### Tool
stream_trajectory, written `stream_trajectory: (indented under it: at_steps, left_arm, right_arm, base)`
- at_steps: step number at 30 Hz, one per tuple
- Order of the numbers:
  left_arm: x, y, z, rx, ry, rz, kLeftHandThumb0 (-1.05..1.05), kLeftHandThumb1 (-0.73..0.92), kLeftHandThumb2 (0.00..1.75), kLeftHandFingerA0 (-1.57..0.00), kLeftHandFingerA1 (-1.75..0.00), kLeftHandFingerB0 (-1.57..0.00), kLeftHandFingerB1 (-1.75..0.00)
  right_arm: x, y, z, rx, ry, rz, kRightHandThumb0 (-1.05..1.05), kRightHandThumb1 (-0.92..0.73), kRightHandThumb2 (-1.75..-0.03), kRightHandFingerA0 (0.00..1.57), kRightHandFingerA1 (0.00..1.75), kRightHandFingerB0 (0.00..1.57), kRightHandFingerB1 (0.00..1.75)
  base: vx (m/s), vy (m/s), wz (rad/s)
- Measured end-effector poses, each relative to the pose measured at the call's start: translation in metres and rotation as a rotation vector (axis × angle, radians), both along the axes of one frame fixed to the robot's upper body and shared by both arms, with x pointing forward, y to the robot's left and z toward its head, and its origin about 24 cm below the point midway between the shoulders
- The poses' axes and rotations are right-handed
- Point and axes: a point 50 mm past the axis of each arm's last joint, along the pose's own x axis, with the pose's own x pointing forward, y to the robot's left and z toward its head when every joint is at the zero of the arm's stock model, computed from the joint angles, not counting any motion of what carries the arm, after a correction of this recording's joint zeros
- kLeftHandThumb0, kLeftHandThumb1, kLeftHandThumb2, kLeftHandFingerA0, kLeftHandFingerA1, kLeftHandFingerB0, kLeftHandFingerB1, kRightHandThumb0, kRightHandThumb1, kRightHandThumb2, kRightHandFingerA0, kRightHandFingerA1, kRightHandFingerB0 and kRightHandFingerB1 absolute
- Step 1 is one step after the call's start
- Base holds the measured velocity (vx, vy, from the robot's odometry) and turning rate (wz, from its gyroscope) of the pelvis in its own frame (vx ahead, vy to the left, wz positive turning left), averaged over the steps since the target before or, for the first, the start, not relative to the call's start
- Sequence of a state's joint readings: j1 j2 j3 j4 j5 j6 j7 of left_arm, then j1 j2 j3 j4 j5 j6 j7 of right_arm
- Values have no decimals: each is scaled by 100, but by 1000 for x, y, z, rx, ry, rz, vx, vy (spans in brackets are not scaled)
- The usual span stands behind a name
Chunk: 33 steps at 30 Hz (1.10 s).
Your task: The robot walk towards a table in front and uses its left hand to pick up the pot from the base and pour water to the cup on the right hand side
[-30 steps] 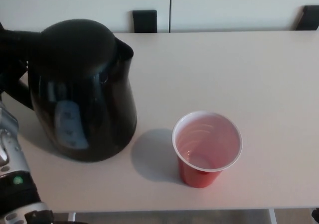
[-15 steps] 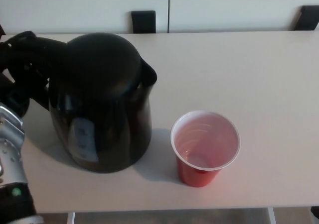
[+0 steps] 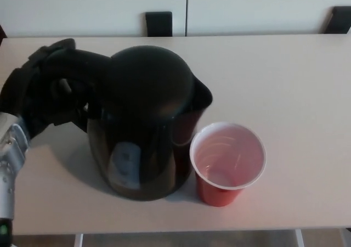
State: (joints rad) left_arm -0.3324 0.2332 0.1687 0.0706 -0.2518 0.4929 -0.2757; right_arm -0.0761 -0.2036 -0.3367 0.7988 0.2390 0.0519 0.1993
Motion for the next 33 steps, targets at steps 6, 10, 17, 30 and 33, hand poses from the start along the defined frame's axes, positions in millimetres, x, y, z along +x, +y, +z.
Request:
stream_trajectory:
  at_steps: [6,10,17,30,33]
  left_arm:
    - [0,7,15,185,-1,-123,-50,34,67,0,-8,-1,-9]
    - [1,12,20,271,3,-177,-45,31,64,0,-6,0,-5]
    - [-1,30,24,357,40,-226,-58,38,70,0,-2,0,0]
    - [1,76,38,405,103,-213,-75,43,55,0,0,0,0]
    - [-2,92,45,409,108,-188,-73,45,55,0,0,0,0]
  right_arm:
    - [1,0,0,-4,4,0,-33,-57,-57,43,44,42,38]
    - [1,0,0,-7,7,5,-39,-53,-70,37,49,36,45]
    - [2,-2,0,-4,13,9,-36,-52,-68,36,48,34,44]
    - [6,-3,0,6,11,-2,-36,-53,-68,36,48,34,44]
    - [6,-3,0,4,13,0,-35,-53,-68,37,49,35,44]
  base:
    - [0,0,0]
    - [0,0,0]
    - [0,0,0]
    - [0,0,0]
    - [0,0,0]
